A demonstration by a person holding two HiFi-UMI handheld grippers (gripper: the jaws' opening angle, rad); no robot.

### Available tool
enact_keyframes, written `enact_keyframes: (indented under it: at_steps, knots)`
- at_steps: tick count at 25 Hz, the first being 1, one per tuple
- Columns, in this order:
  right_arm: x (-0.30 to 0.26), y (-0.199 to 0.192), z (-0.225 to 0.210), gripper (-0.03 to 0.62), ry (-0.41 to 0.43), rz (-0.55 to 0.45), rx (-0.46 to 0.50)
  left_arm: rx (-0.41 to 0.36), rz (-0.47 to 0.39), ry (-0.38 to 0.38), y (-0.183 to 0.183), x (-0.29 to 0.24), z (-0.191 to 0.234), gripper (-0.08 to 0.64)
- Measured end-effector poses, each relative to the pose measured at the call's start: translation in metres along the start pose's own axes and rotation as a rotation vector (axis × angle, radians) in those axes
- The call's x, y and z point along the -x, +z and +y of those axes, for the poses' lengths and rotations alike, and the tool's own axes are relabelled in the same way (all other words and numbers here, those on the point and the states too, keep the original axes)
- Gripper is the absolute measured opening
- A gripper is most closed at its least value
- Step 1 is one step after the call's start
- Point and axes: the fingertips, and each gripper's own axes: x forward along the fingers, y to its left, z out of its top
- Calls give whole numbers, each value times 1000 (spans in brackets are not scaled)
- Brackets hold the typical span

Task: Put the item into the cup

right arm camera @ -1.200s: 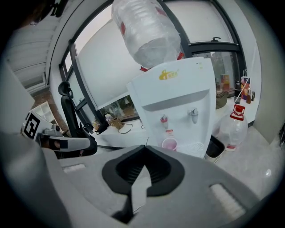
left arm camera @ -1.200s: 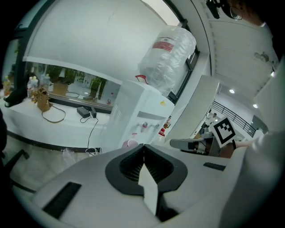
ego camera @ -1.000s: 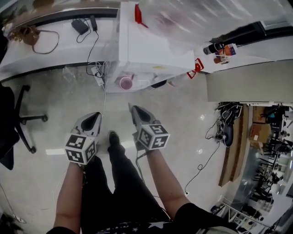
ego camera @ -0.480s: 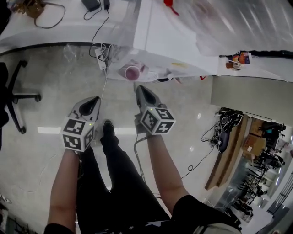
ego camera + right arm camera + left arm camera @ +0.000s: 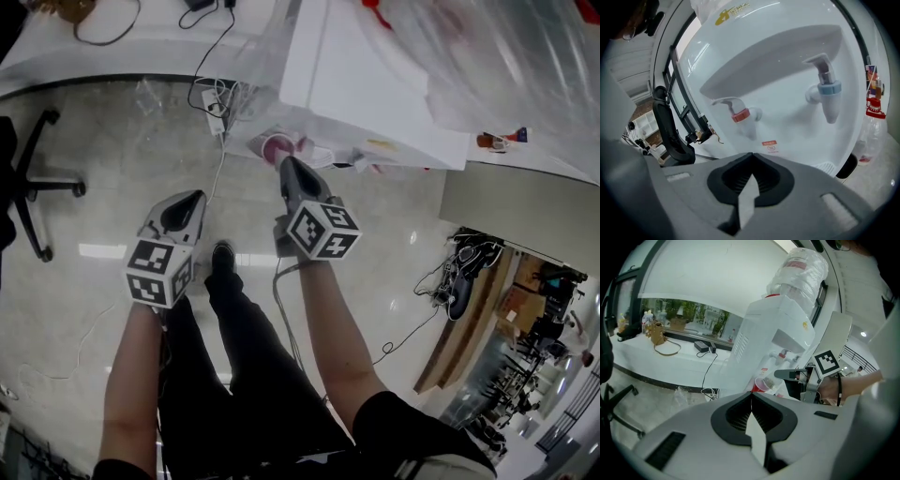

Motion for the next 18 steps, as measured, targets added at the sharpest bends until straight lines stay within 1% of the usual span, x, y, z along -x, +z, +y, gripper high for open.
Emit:
enact_keyframes:
  at_steps: [4,9,14,18]
  knots:
    - [-11,-1,-7,2,2,0,6,-7,2,-1,1,-9,-1,6]
    - [-22,-5,-13,2,4,15,19,5,2,4,2,-18,2,6]
    - [-29,-11,-23,2,-29,36,86,7,13,0,-1,-28,2,6]
    - [-36,-16,-25,2,-32,52,122,7,22,-3,-5,-32,1,6]
